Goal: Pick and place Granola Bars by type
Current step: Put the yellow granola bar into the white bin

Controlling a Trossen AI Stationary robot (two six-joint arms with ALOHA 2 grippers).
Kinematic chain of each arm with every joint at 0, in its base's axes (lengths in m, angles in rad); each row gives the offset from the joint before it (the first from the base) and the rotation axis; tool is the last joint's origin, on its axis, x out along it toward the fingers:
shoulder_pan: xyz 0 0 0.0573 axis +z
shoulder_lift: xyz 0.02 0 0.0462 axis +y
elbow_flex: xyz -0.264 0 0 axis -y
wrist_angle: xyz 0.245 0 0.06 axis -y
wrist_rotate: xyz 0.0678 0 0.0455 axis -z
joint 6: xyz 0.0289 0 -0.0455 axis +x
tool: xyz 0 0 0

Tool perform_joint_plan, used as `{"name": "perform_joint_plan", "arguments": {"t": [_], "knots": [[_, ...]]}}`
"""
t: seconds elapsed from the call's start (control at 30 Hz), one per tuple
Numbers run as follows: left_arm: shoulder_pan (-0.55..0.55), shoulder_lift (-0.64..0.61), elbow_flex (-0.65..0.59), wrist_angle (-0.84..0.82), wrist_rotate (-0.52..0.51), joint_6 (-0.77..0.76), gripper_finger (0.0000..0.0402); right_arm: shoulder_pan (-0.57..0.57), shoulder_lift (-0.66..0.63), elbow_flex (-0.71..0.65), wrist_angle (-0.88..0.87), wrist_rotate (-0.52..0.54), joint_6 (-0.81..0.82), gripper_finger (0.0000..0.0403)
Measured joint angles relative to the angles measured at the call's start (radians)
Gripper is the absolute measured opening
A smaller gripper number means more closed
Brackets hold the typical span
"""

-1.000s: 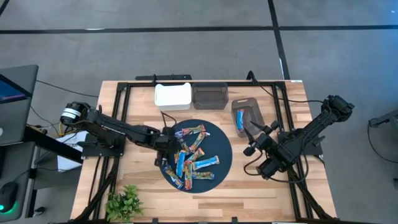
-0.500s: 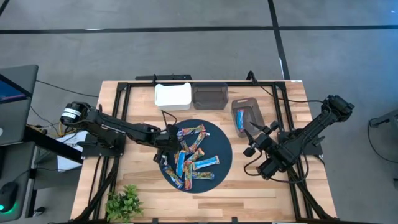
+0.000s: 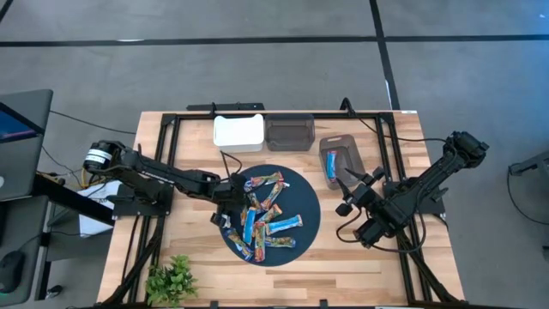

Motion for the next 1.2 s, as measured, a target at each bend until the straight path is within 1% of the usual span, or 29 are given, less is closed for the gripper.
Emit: {"name": "perform_joint_plan", "arguments": {"t": [0.23, 0.47, 0.57, 0.8, 0.9, 1.1, 1.13, 1.2], "knots": [[0.000, 0.006, -0.002, 0.010, -0.043, 0.038, 0.0125, 0.000, 0.000, 0.000, 0.000, 0.000, 0.000, 0.0177], [0.001, 0.144, 0.020, 0.093, -0.045, 0.077, 0.0125, 0.000, 0.000, -0.001, 0.003, 0.001, 0.000, 0.0177], [0.000, 0.180, 0.039, 0.086, -0.048, 0.064, 0.0125, 0.000, 0.000, -0.001, 0.003, -0.002, -0.007, 0.0177], [0.000, 0.185, 0.084, 0.015, -0.056, 0.006, 0.0121, 0.000, 0.000, -0.001, 0.003, -0.005, -0.007, 0.0177], [0.000, 0.185, 0.116, -0.048, -0.067, -0.020, 0.0098, 0.000, 0.000, -0.001, 0.003, -0.006, -0.007, 0.0177], [0.000, 0.186, 0.163, -0.136, -0.084, -0.029, 0.0022, 0.000, 0.000, -0.001, 0.003, -0.006, -0.008, 0.0177], [0.000, 0.187, 0.169, -0.147, -0.083, -0.030, 0.0013, 0.000, 0.000, -0.001, 0.003, -0.006, -0.008, 0.0177], [0.000, 0.187, 0.179, -0.158, -0.083, -0.035, 0.0008, 0.000, 0.000, -0.001, 0.003, -0.007, -0.008, 0.0177]]}}
